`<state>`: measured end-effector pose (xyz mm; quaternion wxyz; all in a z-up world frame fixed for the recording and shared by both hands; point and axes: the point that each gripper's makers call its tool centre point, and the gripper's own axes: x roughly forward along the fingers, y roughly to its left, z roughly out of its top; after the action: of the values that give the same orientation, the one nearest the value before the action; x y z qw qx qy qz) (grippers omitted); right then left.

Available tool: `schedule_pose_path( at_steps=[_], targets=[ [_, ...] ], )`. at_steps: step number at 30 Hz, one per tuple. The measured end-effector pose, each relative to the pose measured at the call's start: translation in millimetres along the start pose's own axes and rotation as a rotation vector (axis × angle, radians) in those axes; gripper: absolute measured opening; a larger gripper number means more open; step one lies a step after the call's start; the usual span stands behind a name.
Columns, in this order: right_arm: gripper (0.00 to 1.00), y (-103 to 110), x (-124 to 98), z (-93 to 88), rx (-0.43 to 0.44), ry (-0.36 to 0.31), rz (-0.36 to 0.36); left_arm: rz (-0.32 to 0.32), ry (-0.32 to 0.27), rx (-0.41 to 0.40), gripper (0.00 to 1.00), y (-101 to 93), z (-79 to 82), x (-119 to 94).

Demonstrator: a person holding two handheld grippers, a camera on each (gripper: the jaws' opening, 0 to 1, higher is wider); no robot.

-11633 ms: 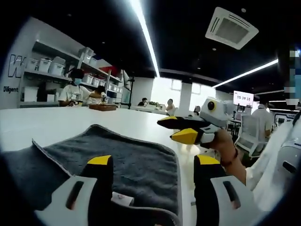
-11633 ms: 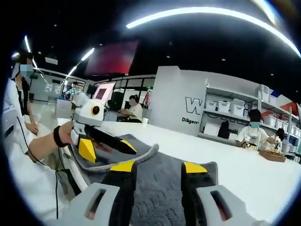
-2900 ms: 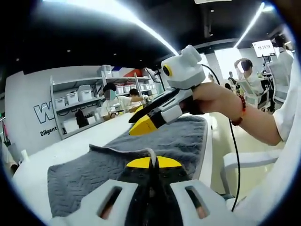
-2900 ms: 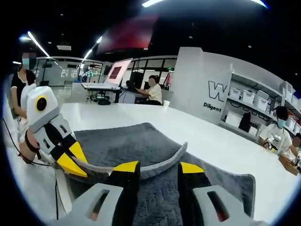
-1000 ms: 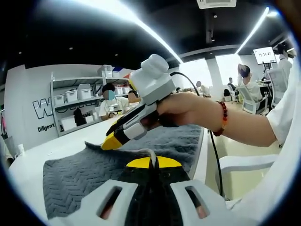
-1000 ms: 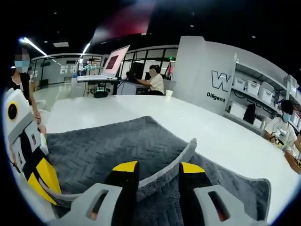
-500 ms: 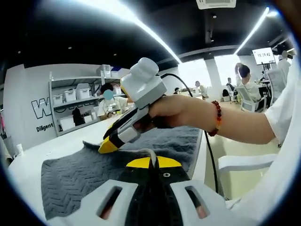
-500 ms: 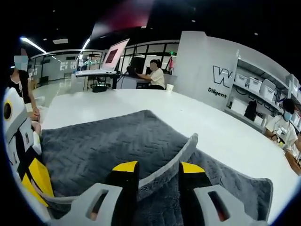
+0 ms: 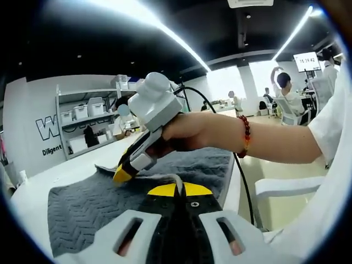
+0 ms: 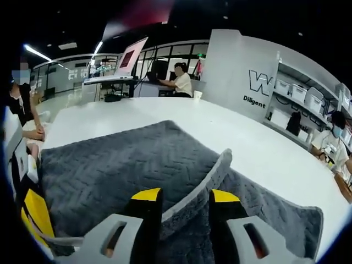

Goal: Open the folded towel by lifting each exposed corner and separating the folded layers until the towel lies flat within the target outline without major curled edges

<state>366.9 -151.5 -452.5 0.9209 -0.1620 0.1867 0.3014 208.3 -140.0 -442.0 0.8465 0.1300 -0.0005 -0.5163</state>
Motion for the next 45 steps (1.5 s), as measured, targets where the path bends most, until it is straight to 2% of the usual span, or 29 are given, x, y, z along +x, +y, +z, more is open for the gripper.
schedule_pose_path(
  at_steps=[8, 18, 35, 45],
  targets=[
    [0.31, -2.9, 9.8, -0.3, -0.01, 0.027, -0.002, -0.006, 0.003, 0.001, 0.01, -1.9, -1.2, 1.6],
    [0.29, -10.9, 10.8, -6.4, 0.001, 0.051, -0.04, -0.001, 0.002, 0.002, 0.01, -0.7, -1.3, -0.1],
    [0.28, -22.1, 11.9, -5.7, 0.058, 0.051, -0.065, 0.006, -0.015, -0.001, 0.01, 4.2, 5.4, -3.6],
    [0.28, -23.6, 17.1, -5.2, 0.056, 0.063, -0.086, 0.005, -0.018, 0.003, 0.01, 5.7, 7.1, -4.5]
  ],
)
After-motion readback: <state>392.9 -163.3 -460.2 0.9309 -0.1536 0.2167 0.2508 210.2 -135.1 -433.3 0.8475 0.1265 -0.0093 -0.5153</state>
